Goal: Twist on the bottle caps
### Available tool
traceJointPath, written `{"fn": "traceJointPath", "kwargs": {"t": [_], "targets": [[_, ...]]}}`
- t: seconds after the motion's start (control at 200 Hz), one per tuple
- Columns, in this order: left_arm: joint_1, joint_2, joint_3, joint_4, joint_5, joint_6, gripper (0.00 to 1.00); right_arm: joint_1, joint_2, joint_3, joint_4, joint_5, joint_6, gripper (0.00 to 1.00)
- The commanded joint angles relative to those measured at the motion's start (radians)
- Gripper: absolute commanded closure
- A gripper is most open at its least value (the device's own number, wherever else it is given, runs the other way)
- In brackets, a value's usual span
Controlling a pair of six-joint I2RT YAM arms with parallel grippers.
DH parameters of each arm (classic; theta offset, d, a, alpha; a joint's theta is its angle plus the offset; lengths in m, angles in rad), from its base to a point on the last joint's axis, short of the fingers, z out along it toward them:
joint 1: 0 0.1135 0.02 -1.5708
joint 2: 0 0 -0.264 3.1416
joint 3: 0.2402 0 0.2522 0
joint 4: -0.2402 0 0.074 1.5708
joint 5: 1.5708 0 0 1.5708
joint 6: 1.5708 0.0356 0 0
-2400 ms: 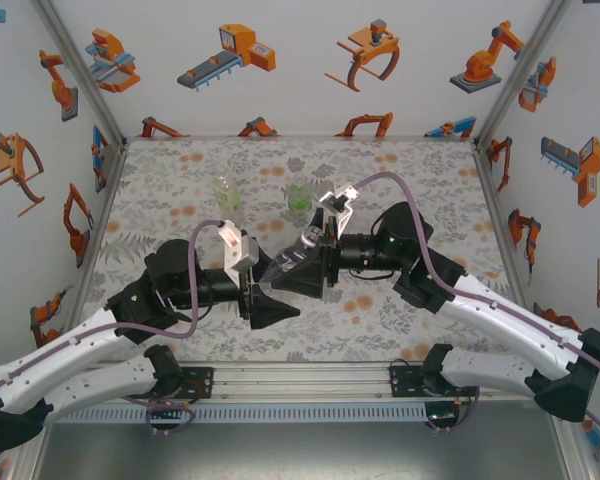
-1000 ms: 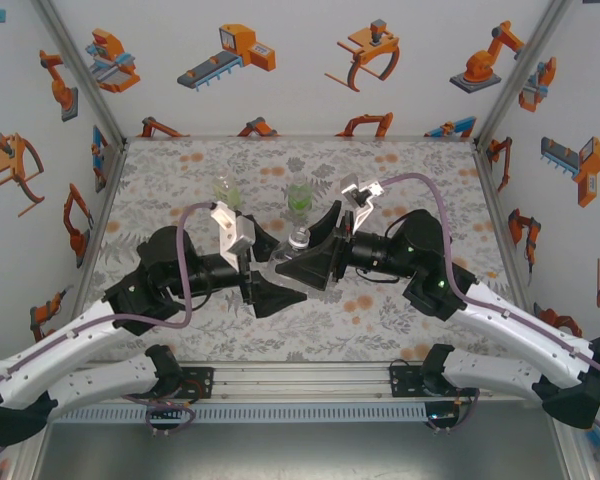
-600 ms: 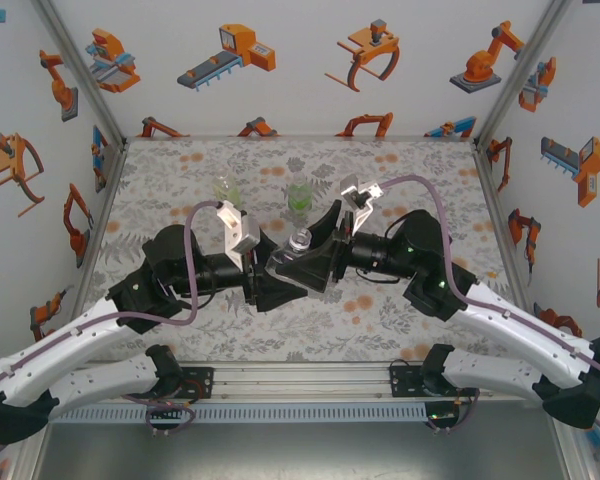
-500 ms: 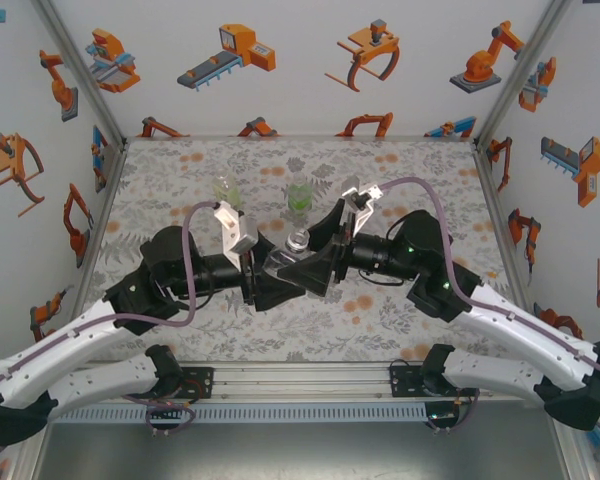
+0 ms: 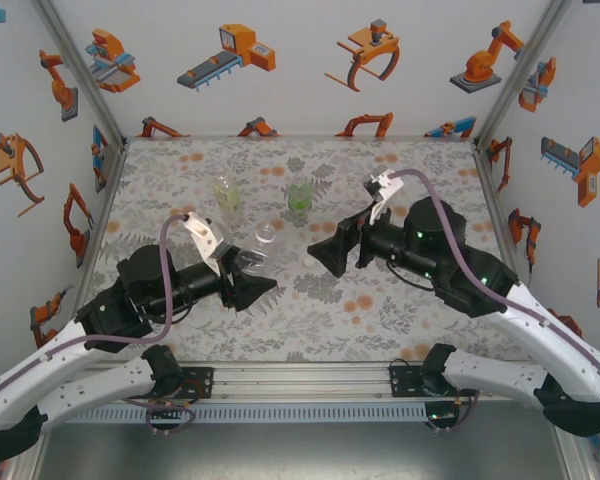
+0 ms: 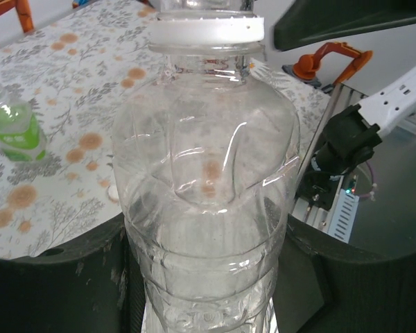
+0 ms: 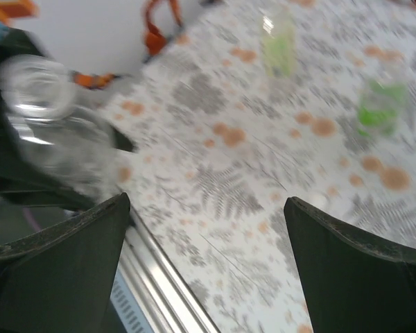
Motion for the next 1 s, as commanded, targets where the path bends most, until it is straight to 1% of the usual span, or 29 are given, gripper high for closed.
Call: {"fn": "traceJointPath", "kwargs": {"t": [0.0, 0.06, 0.15, 0.205, 0.3, 0.421, 0.501, 0.586, 0.686, 0.891, 0.996], "targets": [[0.006, -0.021, -0.006, -0.045, -0.047, -0.021, 0.79, -0.064, 0.067, 0.0, -0.19, 0.063, 0.042, 0.19], [0.007, -0.027, -0.008, -0.055, -0.049, -0.028, 0.85, -0.11, 0.101, -0.017, -0.21, 0.05, 0.071, 0.23], [0.008, -0.031, -0.005, -0.069, -0.055, -0.04, 0.89, -0.157, 0.149, -0.044, -0.242, 0.086, 0.116, 0.24], [0.008, -0.031, -0.001, -0.08, -0.052, -0.042, 0.95, -0.193, 0.176, -0.066, -0.245, 0.072, 0.136, 0.25], [0.01, -0.031, 0.006, -0.096, -0.047, -0.046, 1.0, -0.24, 0.226, -0.093, -0.249, 0.063, 0.173, 0.27], [0.01, -0.023, 0.021, -0.122, -0.052, -0.047, 1.0, -0.304, 0.306, -0.12, -0.256, 0.045, 0.224, 0.29], [0.01, -0.021, 0.026, -0.124, -0.044, -0.046, 1.0, -0.329, 0.365, -0.133, -0.254, 0.043, 0.235, 0.3], [0.01, -0.022, 0.024, -0.116, -0.04, -0.05, 1.0, -0.33, 0.423, -0.142, -0.233, 0.055, 0.215, 0.32], [0.01, -0.022, 0.022, -0.109, -0.03, -0.052, 1.0, -0.334, 0.495, -0.131, -0.231, 0.073, 0.204, 0.37], [0.01, -0.035, 0.011, -0.104, -0.037, -0.066, 1.0, -0.334, 0.607, -0.109, -0.21, 0.111, 0.206, 0.36], [0.011, -0.043, 0.003, -0.1, -0.043, -0.071, 1.0, -0.337, 0.649, -0.098, -0.198, 0.136, 0.205, 0.4]]}}
